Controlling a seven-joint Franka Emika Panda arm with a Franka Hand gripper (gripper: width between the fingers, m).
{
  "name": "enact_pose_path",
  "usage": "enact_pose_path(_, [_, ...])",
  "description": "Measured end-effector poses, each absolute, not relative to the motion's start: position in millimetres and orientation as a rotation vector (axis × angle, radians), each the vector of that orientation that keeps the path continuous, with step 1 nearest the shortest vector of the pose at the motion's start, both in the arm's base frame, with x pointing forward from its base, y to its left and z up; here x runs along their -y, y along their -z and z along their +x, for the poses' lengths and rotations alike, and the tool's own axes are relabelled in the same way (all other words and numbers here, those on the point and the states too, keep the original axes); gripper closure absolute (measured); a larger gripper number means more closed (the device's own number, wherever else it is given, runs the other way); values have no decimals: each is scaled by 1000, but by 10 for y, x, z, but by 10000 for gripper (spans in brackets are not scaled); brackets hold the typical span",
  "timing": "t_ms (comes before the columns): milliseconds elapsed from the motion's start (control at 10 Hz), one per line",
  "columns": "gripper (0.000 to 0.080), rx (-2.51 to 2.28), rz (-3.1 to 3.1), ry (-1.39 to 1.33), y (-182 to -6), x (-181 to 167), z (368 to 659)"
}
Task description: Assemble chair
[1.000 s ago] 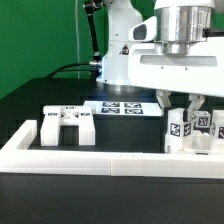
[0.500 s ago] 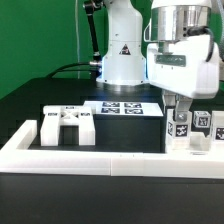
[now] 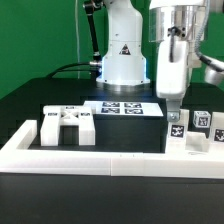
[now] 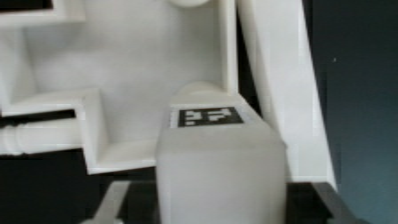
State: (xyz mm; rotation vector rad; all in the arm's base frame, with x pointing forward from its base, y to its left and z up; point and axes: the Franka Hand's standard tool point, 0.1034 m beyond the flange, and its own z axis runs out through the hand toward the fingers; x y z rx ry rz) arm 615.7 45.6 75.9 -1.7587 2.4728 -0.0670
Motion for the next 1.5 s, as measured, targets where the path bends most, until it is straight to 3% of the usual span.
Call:
enact_pose_path(500, [495,-2617,-1582,47,-754,-389,6101])
enact_pose_path(600, [378,-2615,-1586,47,-750,-391,6100])
enact_pose_path(700, [378,-2585,-1637,50,-754,-392,6100])
enact_pose_path(800, [215,-2512,-1749,50,-767,-394,6097])
enact_pose_path(1100, [154,-2309,-1994,65,-845,-404,6080])
enact_pose_path(1500, [151,-2299,-2011,61,-829,-408,6057])
